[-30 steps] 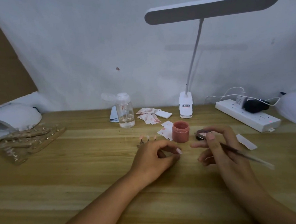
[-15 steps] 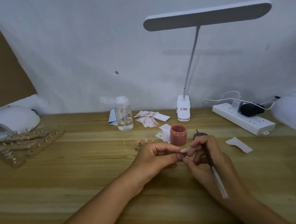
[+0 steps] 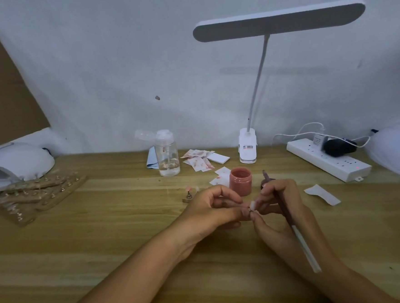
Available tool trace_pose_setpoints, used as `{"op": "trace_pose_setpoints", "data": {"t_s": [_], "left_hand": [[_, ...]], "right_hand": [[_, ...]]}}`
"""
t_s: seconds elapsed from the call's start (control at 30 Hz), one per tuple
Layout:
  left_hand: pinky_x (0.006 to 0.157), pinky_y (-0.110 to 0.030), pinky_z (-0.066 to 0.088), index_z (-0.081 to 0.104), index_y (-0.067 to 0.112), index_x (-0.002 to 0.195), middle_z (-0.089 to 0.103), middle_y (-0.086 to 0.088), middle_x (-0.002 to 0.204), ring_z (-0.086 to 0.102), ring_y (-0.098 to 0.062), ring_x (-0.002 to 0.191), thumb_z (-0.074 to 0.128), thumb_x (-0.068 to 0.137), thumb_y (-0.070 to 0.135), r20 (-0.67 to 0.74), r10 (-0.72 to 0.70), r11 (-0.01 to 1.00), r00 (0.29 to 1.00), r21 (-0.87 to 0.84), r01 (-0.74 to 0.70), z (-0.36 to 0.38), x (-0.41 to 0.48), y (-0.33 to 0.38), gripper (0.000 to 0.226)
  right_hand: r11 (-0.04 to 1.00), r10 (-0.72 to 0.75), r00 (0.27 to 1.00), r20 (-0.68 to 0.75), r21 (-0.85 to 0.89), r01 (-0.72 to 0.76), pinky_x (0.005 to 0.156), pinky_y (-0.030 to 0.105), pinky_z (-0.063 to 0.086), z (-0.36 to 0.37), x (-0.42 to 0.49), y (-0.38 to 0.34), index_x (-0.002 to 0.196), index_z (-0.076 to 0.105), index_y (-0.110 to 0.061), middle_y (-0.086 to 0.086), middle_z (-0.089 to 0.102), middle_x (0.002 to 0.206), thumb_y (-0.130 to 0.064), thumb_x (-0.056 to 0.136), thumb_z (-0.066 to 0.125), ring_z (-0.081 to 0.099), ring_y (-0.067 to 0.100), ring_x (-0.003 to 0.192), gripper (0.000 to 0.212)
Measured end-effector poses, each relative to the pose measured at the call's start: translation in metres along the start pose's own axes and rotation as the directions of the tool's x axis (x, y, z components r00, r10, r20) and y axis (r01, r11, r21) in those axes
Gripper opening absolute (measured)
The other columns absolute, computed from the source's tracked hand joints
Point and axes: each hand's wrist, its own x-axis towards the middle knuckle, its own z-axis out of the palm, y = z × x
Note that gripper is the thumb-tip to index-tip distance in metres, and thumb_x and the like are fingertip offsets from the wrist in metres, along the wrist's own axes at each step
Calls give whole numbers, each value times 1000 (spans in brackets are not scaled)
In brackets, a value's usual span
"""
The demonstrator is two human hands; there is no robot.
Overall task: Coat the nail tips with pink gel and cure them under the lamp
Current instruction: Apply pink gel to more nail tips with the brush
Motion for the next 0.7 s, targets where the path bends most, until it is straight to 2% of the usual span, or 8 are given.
{"op": "trace_pose_setpoints", "data": {"t_s": [0.13,0.27,0.37,0.43,0.5,0.57,0.6,0.7], "left_hand": [[62,-20,54,64,12,92,76,-7,83,74,-15,77,78,81,5,51,-27,1000,998,15,26,-5,1,0,19],[61,-19,54,66,13,90,76,-6,83,74,-15,76,77,82,3,28,-28,999,999,30,27,-6,4,-2,16],[61,-19,53,67,15,88,76,-4,81,74,-15,76,76,83,4,17,-5,995,1000,96,4,-5,6,-1,15],[63,-19,52,67,19,89,77,-1,87,74,-14,79,75,84,5,-18,98,968,995,233,-91,-8,8,3,16],[67,-15,49,64,27,90,74,6,94,70,-8,82,78,81,9,-140,285,870,948,453,-195,-21,13,8,24],[69,-15,45,57,34,96,65,16,102,62,-2,86,82,75,18,-274,414,744,868,652,-149,-43,16,11,36],[72,-18,43,53,34,102,61,18,106,58,-3,92,85,72,24,-316,420,707,851,701,-88,-55,18,10,45],[93,-29,45,47,30,119,57,12,117,54,-9,109,89,68,35,-357,206,735,911,671,97,-90,18,-3,67]], "right_hand": [[986,-129,986,-104,90,138,67,11,52,9,-10,-6,111,41,-38,-17,67,91,-12,71,76,69,5,78,60],[979,-161,979,-125,104,174,70,10,51,11,-9,-6,113,37,-40,-20,66,92,-9,72,76,68,4,80,65],[977,-174,976,-129,102,188,73,13,52,8,-10,-9,108,36,-39,-15,66,88,-10,71,74,68,8,80,61],[979,-142,980,-139,128,160,74,17,51,5,-12,-10,103,37,-35,-12,65,85,1,70,74,66,13,79,61],[986,-80,987,-137,136,98,74,23,51,1,-11,-9,101,37,-26,-9,64,83,12,70,72,62,16,77,61],[985,-23,994,-111,170,42,75,27,51,-3,-10,-11,100,37,-22,-6,64,85,15,71,70,61,17,78,58],[982,0,995,-102,186,19,76,29,51,-5,-10,-11,100,37,-22,-6,63,85,16,71,69,60,17,78,57],[978,39,997,-69,206,-24,78,31,49,-5,-9,-12,101,37,-19,-5,62,86,16,72,68,59,17,79,55]]}}
